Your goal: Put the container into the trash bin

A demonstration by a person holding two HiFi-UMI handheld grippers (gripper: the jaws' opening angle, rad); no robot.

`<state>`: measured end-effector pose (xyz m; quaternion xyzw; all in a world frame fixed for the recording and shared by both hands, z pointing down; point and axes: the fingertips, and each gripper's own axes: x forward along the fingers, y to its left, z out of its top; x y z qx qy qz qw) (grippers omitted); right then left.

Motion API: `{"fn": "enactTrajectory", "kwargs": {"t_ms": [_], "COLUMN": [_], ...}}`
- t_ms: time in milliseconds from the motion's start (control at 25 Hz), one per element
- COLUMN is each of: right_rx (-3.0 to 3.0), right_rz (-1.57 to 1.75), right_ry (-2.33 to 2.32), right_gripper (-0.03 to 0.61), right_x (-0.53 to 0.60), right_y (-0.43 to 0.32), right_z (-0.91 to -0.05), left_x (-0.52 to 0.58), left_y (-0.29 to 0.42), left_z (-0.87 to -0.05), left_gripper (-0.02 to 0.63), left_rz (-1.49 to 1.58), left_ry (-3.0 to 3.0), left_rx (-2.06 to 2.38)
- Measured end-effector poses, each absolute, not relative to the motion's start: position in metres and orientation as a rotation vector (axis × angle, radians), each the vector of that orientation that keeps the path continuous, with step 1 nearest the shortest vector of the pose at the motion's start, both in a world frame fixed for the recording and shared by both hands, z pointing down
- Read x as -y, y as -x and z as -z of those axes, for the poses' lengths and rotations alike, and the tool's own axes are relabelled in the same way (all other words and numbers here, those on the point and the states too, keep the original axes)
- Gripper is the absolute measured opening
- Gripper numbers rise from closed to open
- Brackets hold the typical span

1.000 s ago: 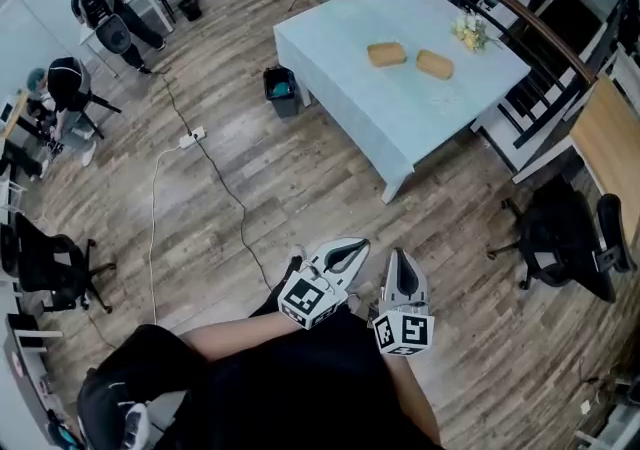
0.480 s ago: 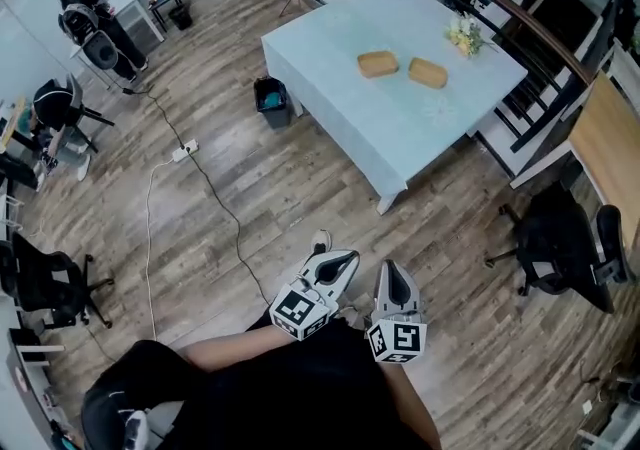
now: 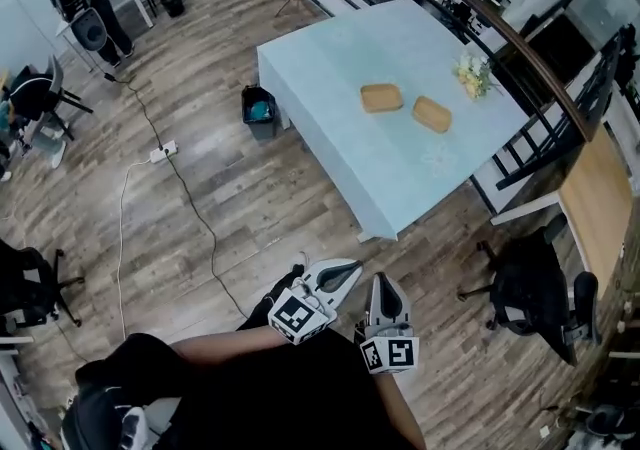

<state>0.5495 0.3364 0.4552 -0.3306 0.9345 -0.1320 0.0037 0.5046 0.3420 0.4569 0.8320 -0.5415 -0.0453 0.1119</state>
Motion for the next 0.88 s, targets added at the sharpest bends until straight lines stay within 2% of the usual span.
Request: {"fn": "enactTrajectory", "kwargs": {"t_ms": [480, 880], "right_rx": [-2.969, -3.03], "right_rz": [0.448, 0.499], "right_ry": [0.851, 0.856], "right_gripper": [0.035, 0.035], "right_x": [-0.242, -0.195], "right_y": [-0.38, -0.327], "right_z": [-0.441, -0.457], "left_x": [-0.245, -0.219], "left_y": [-0.336, -0.271], "left_z": [-0.456, -0.468], "left_gripper": [0.014, 0.014], "left_rz": [0.143, 0.178], "left_ry": [-2.319, -2.228], "left_rx": [1.674, 1.721]}}
